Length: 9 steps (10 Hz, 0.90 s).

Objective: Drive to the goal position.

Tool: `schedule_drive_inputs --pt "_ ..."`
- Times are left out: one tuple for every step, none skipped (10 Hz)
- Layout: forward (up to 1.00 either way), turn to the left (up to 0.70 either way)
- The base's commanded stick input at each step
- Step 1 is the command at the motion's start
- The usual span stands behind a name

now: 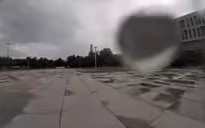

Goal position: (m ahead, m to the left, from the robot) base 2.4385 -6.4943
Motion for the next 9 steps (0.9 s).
schedule_drive_inputs --pt "0.70 0.00" --pt "0.70 0.00" --pt "0.70 -0.01" --pt "0.70 -0.07" --pt "0.70 -0.24" --pt "0.70 -0.32" --pt "0.70 -0.35" --pt "0.70 -0.35" --pt "0.70 -0.35"
